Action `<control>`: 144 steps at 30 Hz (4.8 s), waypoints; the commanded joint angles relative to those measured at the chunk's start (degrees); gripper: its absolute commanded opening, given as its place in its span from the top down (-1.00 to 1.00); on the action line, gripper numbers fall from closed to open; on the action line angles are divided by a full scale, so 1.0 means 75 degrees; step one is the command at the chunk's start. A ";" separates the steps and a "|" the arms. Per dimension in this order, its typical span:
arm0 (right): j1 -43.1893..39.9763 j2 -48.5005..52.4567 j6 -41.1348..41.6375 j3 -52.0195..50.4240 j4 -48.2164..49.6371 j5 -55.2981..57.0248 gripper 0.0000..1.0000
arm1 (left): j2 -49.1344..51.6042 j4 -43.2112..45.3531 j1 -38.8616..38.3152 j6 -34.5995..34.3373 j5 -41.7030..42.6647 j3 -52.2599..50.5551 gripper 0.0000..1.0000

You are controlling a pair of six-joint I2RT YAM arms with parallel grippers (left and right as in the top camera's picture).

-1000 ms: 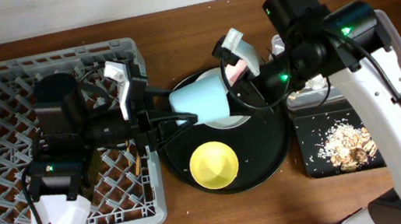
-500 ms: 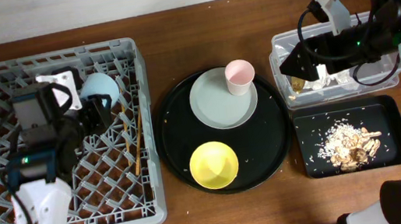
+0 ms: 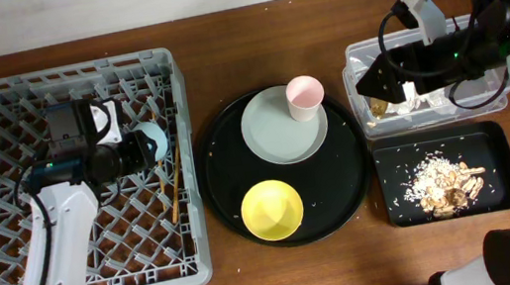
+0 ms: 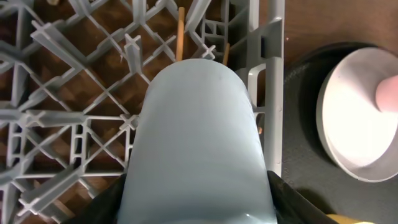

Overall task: Sort waste into correct bins and load items into the dishwasher rack
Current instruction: 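Place the blue cup upside down in the dish rack with the left gripper, then reach the right gripper to the pink cup and grasp it, then pass the pink cup from the right gripper to the left gripper, then lower the pink cup into the dish rack with the left gripper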

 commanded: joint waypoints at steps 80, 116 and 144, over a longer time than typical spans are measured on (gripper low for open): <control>0.4296 -0.0603 -0.1105 -0.0291 0.1763 -0.4095 0.49 | -0.2407 0.0909 -0.1545 0.1816 1.0334 0.0507 0.37; 0.1874 -0.0801 0.1953 -0.0982 -0.0073 0.2530 -0.27 | -0.2433 -0.4144 0.0662 -0.0425 -0.1565 0.0501 0.83; 0.1874 -0.0766 0.1953 -0.2617 0.0723 0.2949 -0.97 | -0.2352 -0.0819 0.0656 -0.0423 -0.0956 -0.1600 -0.65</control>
